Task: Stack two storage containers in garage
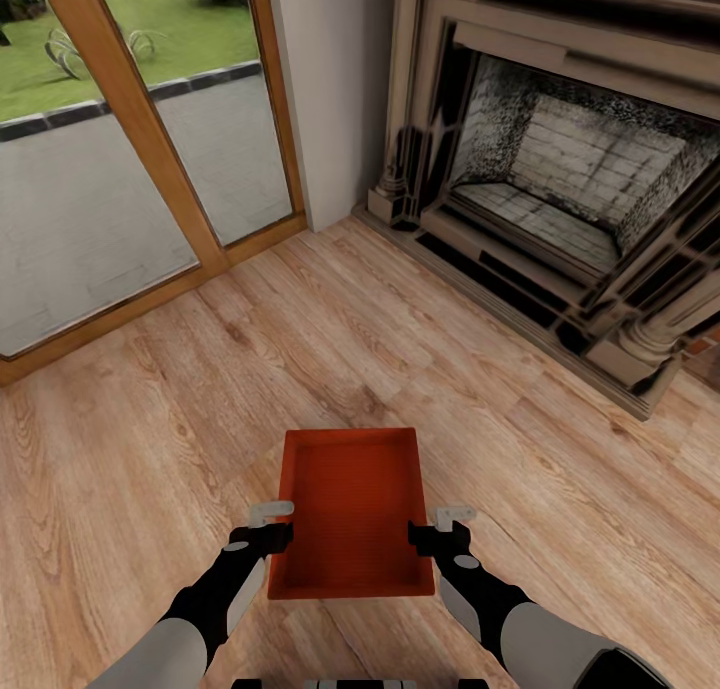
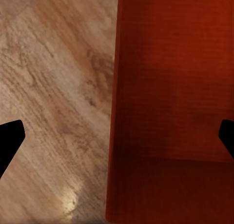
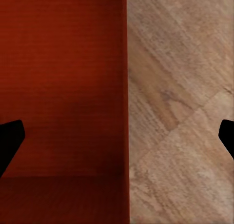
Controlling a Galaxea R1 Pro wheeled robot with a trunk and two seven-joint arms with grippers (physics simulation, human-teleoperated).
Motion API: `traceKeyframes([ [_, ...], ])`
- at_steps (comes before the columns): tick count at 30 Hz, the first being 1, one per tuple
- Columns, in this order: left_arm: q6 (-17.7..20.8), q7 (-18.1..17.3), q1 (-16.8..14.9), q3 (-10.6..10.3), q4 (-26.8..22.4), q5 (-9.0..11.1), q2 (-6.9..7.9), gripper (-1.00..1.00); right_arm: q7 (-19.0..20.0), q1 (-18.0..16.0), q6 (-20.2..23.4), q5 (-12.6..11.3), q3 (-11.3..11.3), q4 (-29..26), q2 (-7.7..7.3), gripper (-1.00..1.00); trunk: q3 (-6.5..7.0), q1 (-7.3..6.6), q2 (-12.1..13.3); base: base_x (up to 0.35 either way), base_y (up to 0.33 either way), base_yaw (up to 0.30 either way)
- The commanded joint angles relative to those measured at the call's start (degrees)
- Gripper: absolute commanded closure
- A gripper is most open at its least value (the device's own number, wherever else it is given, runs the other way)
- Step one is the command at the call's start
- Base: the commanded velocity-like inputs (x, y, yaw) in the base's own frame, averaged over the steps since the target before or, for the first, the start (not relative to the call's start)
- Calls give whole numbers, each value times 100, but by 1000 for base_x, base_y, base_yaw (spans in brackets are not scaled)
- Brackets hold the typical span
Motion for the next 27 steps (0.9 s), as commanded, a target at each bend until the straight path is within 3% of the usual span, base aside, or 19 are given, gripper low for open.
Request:
traceKeyframes([
  [1, 30, 32, 0, -19, -11, 45, 1, -100, -25, -4, -21, -52, 49, 3, 0, -100, -3, 0, -1, 0, 0, 0],
  [27, 30, 32, 0, -19, 1, 45, 1, -100, -12, -4, -27, -52, 40, 3, 9, -100, -434, 527, -964, 0, 0, 0],
])
